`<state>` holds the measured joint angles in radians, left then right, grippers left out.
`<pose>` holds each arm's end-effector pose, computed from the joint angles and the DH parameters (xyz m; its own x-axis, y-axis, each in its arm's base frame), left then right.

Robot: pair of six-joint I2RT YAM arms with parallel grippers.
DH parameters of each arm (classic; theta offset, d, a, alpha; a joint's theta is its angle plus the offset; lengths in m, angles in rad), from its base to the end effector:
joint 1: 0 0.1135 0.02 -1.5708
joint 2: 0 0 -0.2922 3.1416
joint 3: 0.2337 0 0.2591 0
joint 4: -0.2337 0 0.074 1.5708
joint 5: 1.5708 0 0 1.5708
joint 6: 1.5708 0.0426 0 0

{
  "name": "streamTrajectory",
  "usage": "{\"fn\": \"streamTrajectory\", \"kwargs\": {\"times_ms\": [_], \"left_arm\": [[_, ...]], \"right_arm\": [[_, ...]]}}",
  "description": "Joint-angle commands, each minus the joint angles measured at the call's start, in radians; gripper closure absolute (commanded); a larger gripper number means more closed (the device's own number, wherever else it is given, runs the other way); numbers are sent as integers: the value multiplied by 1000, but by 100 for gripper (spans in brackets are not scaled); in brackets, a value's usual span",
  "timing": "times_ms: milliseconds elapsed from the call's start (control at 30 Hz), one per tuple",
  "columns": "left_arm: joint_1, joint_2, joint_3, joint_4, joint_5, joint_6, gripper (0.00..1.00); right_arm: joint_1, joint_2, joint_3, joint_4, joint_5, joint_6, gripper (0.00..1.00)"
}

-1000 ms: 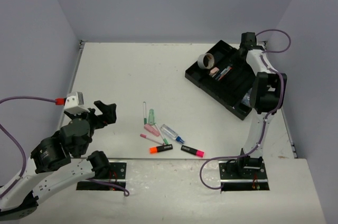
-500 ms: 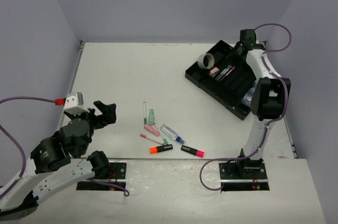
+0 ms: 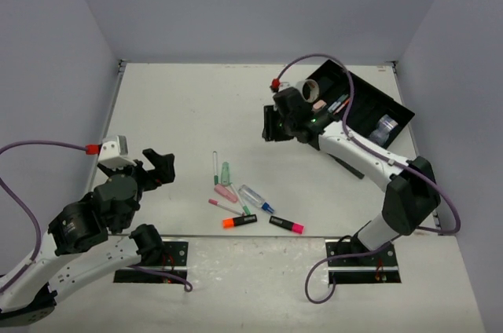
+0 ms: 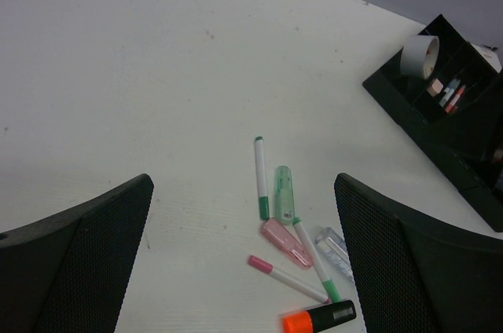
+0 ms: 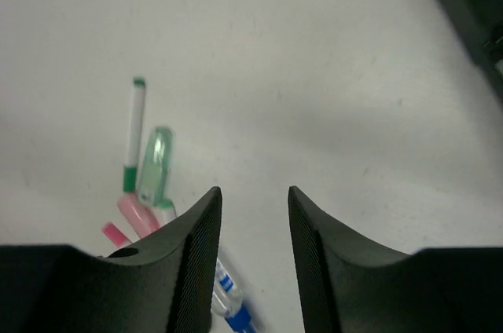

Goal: Sort the stationery into containers
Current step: Place the pen in the storage box, then pick up the pen from the center of the board.

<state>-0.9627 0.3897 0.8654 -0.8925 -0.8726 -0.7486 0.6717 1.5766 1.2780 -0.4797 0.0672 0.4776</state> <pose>0.0491 -0.0134 0.3522 -0.2562 -0.3978 -0.8810 -0.0640 0.9164 -0.3951 0.2861 0.2238 0.3071 -0.7563 -0.0153 -0.6541 -0.2656 0.9209 0.2855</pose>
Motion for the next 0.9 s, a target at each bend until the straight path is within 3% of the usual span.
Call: {"fn": "streamTrajectory", "kwargs": {"times_ms": [0, 367, 500, 867], "left_arm": [[2, 6, 7, 12, -40, -18, 0], [2, 23, 3, 36, -18, 10, 0], [2, 27, 3, 41, -11, 18, 0], [2, 9, 1, 42, -6, 18, 0]], "right_arm": [[116, 12, -97, 54, 5, -85, 50], [386, 69, -182, 4, 54, -117, 47], [403, 133, -149, -82, 163, -82, 50], [413, 202, -156, -105, 197, -61, 60]]}}
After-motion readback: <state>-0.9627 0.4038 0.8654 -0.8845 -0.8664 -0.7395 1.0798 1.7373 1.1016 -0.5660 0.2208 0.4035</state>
